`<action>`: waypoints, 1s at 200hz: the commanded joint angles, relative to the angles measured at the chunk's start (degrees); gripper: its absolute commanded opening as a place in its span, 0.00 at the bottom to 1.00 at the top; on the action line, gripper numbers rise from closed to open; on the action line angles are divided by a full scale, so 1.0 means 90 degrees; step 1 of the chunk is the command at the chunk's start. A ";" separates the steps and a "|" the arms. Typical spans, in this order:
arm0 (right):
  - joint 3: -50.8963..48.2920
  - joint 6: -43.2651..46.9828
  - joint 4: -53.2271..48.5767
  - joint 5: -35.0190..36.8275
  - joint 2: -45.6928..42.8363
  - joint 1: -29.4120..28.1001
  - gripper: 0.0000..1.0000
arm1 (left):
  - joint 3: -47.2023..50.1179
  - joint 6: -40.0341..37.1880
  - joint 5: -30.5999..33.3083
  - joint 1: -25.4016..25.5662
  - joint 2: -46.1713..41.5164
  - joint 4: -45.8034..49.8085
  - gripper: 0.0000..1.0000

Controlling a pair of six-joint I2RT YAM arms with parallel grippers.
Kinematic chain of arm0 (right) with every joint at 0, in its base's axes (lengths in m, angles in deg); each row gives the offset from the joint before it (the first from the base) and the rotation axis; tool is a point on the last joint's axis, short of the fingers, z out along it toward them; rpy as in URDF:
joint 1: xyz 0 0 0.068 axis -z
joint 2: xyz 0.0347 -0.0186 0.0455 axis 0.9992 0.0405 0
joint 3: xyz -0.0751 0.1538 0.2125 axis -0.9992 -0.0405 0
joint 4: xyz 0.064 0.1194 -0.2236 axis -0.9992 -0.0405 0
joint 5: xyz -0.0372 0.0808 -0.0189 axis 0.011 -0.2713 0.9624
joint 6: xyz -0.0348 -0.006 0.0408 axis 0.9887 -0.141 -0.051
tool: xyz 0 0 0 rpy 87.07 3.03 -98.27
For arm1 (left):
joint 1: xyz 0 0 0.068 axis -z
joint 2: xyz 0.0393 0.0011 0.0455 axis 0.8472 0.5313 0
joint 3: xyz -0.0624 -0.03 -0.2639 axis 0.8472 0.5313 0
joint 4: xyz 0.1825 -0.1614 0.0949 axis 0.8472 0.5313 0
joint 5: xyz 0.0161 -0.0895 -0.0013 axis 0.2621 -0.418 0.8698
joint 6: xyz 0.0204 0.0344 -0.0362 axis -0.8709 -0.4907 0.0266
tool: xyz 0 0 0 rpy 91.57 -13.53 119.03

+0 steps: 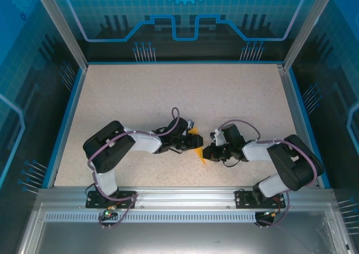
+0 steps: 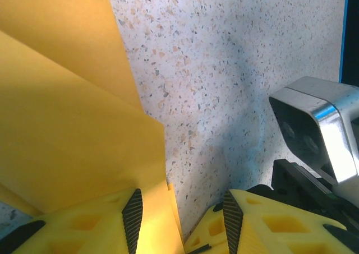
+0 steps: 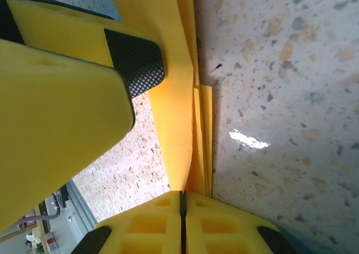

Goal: Fold a paper plane with a square sheet of paper (pick it up from the middle)
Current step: Fold the wing for the fifth time at the center of the table.

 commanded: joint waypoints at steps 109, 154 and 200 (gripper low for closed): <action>0.0195 0.0438 -0.1582 0.0476 -0.0715 -0.0305 0.27 | -0.0170 -0.0125 0.0055 0.0001 0.0185 0.0299 0.46; 0.0249 0.0385 -0.1522 0.0502 -0.0450 -0.0315 0.20 | -0.0162 -0.0110 0.0052 -0.0003 0.0175 0.0283 0.46; 0.0278 0.0510 -0.1848 0.0622 -0.0406 -0.0315 0.12 | -0.0151 -0.0116 0.0051 0.0002 0.0175 0.0309 0.46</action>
